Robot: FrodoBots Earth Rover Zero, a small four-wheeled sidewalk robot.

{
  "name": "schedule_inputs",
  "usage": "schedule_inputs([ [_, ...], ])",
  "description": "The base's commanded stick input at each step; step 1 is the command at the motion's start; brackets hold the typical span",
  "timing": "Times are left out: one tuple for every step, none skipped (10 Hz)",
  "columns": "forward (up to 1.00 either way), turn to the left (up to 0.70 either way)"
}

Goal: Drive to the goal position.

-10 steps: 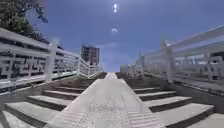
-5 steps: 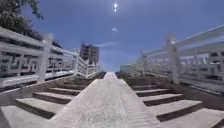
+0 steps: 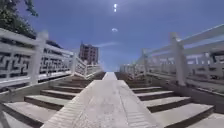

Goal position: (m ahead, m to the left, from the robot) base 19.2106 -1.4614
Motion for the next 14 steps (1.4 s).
schedule_inputs([
  [0.45,0.0],
  [0.45,0.0],
  [0.45,0.0],
  [0.45,0.0],
  [0.45,0.0],
  [0.45,0.0],
  [0.45,0.0],
  [0.45,0.07],
  [0.45,0.27],
  [0.45,0.27],
  [0.45,0.27],
  [0.45,0.04],
  [0.45,0.0],
  [0.45,0.0],
])
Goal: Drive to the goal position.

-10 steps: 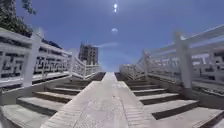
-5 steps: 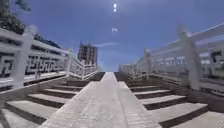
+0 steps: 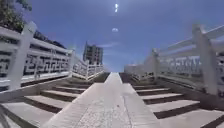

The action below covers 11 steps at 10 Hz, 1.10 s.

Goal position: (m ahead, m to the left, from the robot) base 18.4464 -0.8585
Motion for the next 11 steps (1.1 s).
schedule_inputs([
  [0.45,0.0],
  [0.45,0.0],
  [0.45,0.0],
  [0.45,0.0],
  [0.45,0.0],
  [0.45,0.0],
  [0.45,0.0],
  [0.45,0.0],
  [0.45,0.0],
  [0.45,0.0],
  [0.6,0.0],
])
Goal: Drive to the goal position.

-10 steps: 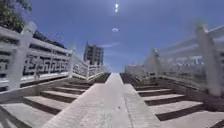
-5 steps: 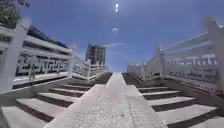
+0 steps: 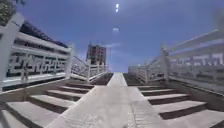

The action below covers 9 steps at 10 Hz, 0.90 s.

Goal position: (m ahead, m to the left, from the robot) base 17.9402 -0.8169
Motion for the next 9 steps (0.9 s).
schedule_inputs([
  [0.7,0.0],
  [0.7,0.0],
  [0.45,0.0],
  [0.45,0.0],
  [0.45,0.0],
  [0.45,0.0],
  [0.45,0.0],
  [0.45,0.0],
  [0.49,0.0],
])
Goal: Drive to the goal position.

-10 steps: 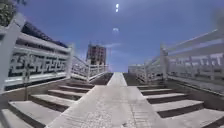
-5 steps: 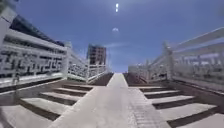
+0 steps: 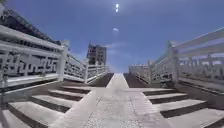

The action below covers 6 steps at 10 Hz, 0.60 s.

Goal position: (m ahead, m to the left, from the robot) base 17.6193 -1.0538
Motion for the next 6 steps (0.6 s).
schedule_inputs([
  [0.7,0.0],
  [0.7,0.0],
  [0.7,0.0],
  [0.46,0.0],
  [0.45,0.0],
  [0.45,0.0],
])
